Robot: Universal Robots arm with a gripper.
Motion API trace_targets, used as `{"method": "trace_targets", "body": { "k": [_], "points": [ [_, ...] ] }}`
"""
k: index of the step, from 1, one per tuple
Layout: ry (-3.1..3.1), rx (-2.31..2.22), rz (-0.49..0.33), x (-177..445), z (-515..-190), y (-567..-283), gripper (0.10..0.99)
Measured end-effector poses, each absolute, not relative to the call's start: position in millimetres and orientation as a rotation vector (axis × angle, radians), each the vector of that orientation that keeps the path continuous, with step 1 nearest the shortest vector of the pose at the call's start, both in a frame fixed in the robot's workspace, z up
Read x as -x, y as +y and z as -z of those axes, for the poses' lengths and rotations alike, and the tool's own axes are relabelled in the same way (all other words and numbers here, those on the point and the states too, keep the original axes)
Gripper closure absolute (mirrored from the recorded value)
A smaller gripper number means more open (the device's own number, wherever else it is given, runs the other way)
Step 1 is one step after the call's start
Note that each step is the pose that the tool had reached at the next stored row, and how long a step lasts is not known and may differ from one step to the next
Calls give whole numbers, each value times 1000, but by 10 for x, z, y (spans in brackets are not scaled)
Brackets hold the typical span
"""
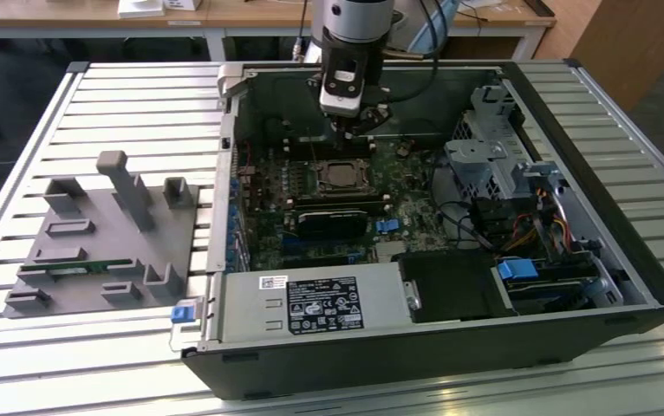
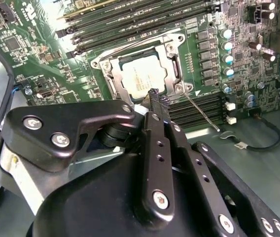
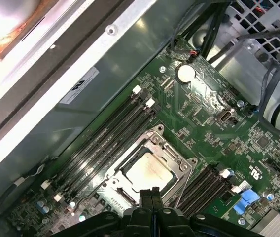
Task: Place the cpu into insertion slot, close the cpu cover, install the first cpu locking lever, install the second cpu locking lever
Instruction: 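Install the first cpu locking lever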
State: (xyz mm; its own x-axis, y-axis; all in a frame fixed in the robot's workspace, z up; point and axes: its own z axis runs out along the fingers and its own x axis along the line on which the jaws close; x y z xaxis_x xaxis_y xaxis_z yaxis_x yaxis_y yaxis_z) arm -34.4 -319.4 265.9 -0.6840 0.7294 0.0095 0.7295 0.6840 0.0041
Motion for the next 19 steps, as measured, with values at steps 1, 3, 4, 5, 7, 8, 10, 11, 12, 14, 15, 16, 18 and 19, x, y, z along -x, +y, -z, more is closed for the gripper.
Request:
{"method": "trace_targets", "body": {
  "k": [1, 3, 4, 5, 7, 8, 10, 11, 12, 14, 15, 16, 18, 19],
  "points": [
    [-2880, 1237, 12, 344, -2659, -3194, 980],
    [-2889, 1215, 12, 344, -2659, -3194, 980],
    [-2896, 1200, 12, 344, -2659, -3194, 980],
    [-2904, 1180, 11, 344, -2659, -3194, 980],
    [-2922, 1133, 11, 344, -2659, -3194, 980],
    [-2932, 1106, 11, 344, -2659, -3194, 980],
    [-2952, 1053, 11, 344, -2659, -3194, 980],
    [-2961, 1026, 11, 344, -2658, -3194, 980],
    [-2970, 999, 11, 344, -2658, -3194, 980],
    [-2988, 944, 11, 344, -2658, -3194, 980],
    [-2996, 917, 10, 344, -2658, -3194, 980],
    [-3005, 890, 10, 344, -2657, -3194, 980],
    [-3020, 837, 10, 344, -2656, -3194, 980],
    [-3027, 812, 10, 344, -2656, -3194, 980]
  ]
}}
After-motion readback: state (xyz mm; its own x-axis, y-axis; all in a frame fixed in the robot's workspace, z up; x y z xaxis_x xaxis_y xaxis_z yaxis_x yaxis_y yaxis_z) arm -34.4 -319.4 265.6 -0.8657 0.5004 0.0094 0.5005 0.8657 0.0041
